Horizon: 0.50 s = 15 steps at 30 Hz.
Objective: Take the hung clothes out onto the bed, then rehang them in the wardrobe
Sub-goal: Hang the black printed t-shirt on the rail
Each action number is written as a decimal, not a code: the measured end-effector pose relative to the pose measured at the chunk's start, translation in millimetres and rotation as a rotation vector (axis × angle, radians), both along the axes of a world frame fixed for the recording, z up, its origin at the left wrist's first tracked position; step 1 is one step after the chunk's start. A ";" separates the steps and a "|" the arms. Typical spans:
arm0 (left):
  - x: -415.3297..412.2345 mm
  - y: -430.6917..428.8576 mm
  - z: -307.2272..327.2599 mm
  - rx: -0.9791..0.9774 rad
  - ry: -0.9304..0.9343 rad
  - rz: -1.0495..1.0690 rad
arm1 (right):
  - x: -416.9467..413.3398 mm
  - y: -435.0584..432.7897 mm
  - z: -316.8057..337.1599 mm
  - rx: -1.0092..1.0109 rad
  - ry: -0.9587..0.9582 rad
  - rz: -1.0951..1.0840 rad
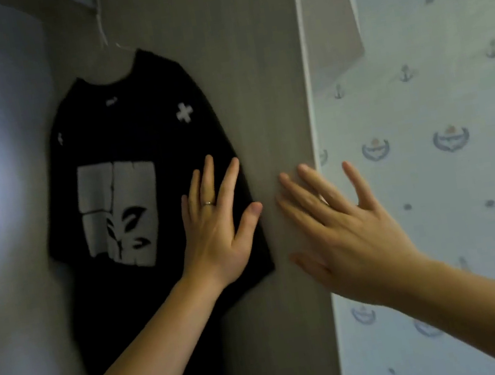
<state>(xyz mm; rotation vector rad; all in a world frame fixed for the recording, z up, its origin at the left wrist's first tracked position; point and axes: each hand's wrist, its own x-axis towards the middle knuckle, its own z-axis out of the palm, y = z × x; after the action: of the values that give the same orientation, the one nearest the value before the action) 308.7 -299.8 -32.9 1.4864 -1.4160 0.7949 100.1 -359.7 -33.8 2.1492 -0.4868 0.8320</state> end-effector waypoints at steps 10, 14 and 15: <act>-204.5 -21.6 -166.3 0.193 -0.083 -0.057 | -210.8 -38.2 -170.1 0.419 0.084 -0.228; -285.7 -55.8 -219.5 0.315 -0.087 -0.205 | -295.9 -53.5 -229.2 0.603 0.068 -0.385; -305.6 -65.9 -232.0 0.361 -0.085 -0.237 | -317.4 -56.4 -243.3 0.644 0.059 -0.421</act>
<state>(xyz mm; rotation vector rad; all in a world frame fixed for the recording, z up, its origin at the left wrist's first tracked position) 3.1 -365.7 -264.9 1.5236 -1.8335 0.4751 -217.2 -416.1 -277.1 2.4860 -1.2586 0.3974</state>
